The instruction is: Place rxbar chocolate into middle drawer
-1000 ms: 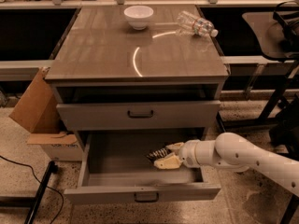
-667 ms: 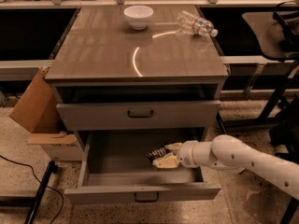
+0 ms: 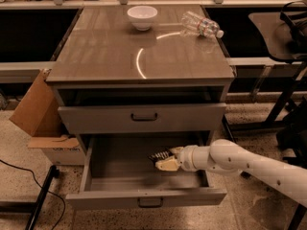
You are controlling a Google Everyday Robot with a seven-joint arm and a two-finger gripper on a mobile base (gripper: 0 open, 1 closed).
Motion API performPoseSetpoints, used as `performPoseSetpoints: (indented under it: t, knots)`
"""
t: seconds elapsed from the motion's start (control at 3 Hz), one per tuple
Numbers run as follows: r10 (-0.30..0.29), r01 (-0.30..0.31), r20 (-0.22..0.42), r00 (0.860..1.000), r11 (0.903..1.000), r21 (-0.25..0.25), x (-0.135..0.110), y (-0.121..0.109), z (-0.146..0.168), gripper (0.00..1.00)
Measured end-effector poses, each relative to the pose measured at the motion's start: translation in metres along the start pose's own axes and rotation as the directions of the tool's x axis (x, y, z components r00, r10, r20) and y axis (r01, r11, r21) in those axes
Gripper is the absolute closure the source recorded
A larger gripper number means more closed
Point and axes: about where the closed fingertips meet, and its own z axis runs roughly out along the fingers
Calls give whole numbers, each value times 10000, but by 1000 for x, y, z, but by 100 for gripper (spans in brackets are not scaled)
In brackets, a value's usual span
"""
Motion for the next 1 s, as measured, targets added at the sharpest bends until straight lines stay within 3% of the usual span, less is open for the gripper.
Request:
performPoseSetpoints:
  t: [0.33, 0.67, 1.0]
  knots:
    - [113, -113, 22, 9999, 9999, -71, 3, -3, 15, 14]
    - [323, -326, 138, 9994, 9993, 185, 6, -7, 10, 0]
    - [553, -595, 515, 9971, 9948, 826, 6, -11, -23, 0]
